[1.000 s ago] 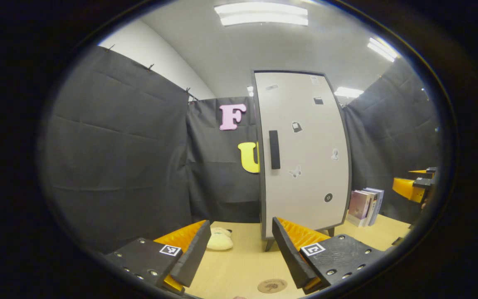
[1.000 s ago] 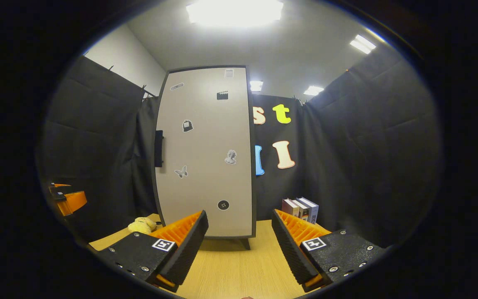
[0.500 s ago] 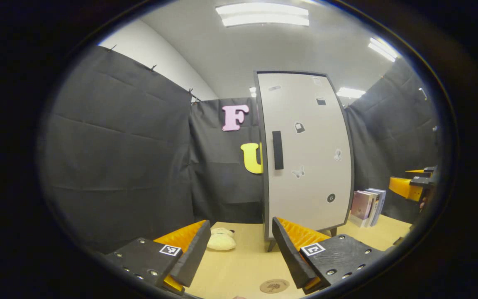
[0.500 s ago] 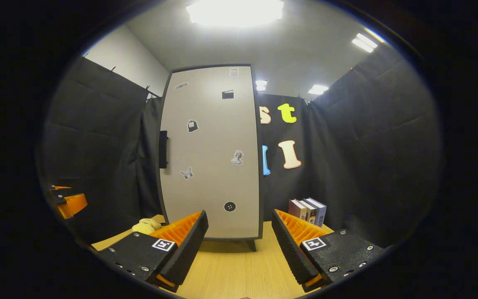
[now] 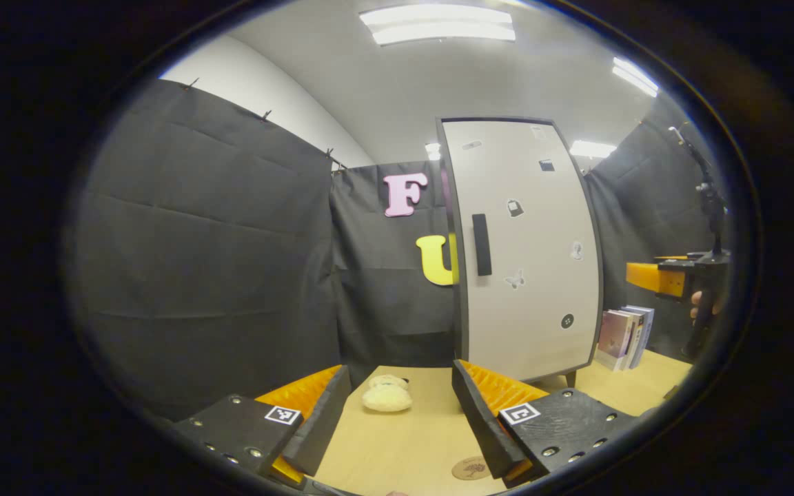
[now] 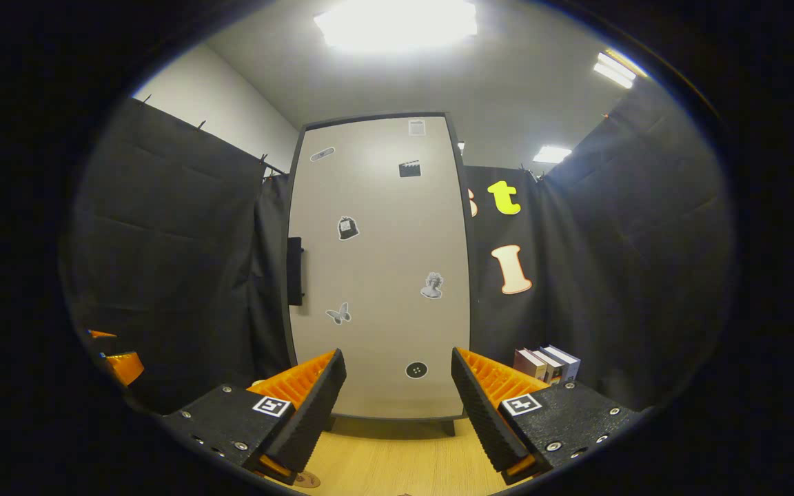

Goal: Open the cabinet door with the right hand, grasp the bottle in the cabinet with the left hand and place it on the coaster, then close the cabinet door with the right hand.

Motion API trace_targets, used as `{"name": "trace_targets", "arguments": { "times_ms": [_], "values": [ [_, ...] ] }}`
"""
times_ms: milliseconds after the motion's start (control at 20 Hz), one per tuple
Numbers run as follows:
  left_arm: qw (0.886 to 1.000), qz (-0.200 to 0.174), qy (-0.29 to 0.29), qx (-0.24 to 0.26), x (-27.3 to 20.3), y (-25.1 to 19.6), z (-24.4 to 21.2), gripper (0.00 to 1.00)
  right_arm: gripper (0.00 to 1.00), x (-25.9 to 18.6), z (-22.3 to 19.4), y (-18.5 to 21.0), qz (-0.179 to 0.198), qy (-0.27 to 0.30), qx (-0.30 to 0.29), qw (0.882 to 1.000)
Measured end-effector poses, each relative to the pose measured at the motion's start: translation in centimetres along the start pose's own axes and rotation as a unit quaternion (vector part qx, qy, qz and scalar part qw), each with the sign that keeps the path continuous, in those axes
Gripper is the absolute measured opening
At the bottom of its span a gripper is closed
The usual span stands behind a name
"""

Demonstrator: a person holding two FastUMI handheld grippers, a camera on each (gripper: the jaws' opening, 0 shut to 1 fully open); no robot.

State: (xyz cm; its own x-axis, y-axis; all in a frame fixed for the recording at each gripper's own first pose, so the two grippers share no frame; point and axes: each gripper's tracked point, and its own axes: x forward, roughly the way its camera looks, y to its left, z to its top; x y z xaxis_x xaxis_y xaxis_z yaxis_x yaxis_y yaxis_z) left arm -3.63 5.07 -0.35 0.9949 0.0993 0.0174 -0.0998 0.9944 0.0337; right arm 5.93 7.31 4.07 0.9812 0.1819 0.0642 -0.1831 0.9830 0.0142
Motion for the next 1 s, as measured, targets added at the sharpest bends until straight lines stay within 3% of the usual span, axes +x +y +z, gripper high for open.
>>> {"name": "trace_targets", "arguments": {
  "times_ms": [50,150,200,300,600,1000],
  "values": [
    [1.0,0.006,0.001,0.0,-0.1,0.7,-0.1,0.89,0.95,0.7,0.3,0.5,0.005,-0.004,0.002,1.0],
    [1.0,0.016,0.002,0.0,-0.6,1.9,-0.3,0.92,0.95,2.0,1.1,1.5,0.013,-0.01,0.005,1.0],
    [1.0,0.023,0.003,0.0,-0.8,2.5,-0.3,0.89,0.95,2.8,1.3,2.0,0.016,-0.011,0.007,1.0],
    [0.999,0.032,0.002,0.002,-1.3,3.6,-0.3,0.92,0.95,4.1,1.9,3.1,0.024,-0.012,0.013,1.0],
    [0.998,0.062,0.0,0.001,-2.8,7.0,-0.3,0.89,0.95,8.4,3.7,6.0,0.041,-0.014,0.018,0.999],
    [0.996,0.089,0.002,-0.005,-3.8,10.1,-0.9,0.92,0.95,14.3,5.3,11.7,0.07,-0.01,0.009,0.997]
  ]
}}
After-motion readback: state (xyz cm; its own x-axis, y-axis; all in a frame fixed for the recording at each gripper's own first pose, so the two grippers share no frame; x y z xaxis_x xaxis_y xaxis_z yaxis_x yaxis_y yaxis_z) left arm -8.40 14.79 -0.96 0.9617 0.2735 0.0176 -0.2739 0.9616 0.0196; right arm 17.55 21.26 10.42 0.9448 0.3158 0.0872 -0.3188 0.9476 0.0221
